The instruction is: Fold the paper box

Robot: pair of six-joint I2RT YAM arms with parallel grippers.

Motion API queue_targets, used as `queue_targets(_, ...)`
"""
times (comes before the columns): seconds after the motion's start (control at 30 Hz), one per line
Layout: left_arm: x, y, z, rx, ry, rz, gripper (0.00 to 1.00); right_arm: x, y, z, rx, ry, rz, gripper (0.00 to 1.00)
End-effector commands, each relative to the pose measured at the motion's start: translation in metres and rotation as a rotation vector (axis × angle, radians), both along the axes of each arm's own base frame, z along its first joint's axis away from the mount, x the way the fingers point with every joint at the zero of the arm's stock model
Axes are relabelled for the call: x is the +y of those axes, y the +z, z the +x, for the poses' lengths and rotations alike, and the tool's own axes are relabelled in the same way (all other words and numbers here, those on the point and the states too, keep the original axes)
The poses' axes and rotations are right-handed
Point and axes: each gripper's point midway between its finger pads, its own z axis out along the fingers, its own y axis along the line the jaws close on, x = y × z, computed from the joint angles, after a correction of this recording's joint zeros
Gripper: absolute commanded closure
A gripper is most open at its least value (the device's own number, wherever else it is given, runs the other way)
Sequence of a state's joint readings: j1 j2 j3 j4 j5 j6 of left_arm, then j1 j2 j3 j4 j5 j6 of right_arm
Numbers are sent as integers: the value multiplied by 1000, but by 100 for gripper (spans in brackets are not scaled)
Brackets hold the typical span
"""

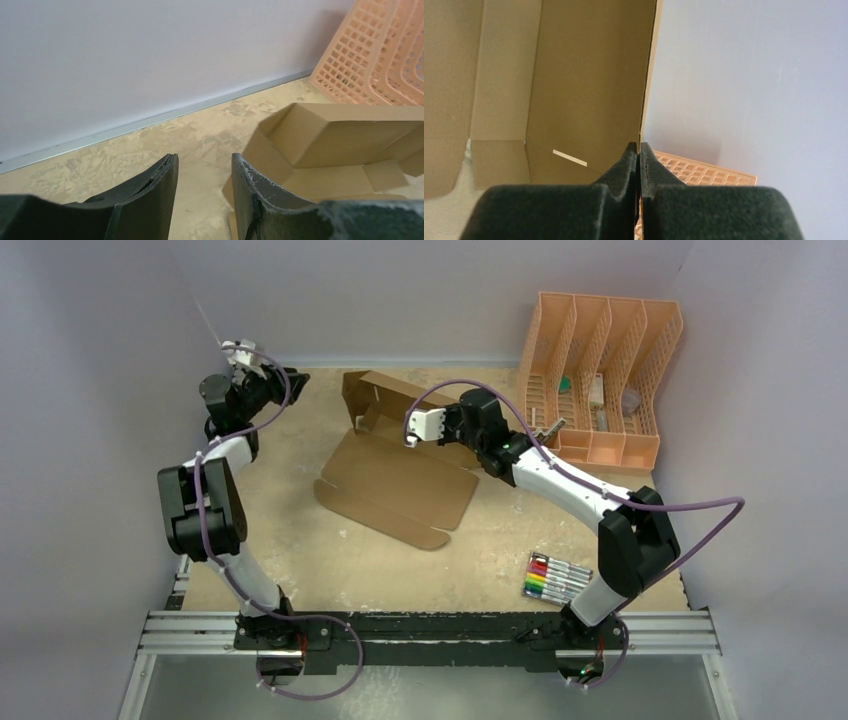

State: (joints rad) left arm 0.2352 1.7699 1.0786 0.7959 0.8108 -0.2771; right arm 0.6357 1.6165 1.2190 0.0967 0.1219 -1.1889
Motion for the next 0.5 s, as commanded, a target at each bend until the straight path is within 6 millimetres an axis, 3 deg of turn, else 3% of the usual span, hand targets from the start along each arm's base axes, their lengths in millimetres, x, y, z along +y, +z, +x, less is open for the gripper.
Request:
queue_targets(0.0,11,-9,29,0,3,41,57,7,8,-2,0,29,18,100)
queue_targets(0.2,-11,-15,33,-49,-132,32,54,12,7,-9,23,73,15,100)
queue_targets(0.47,-26,-68,46,29,-163,133,52,14,2,-15,85,94,1,100)
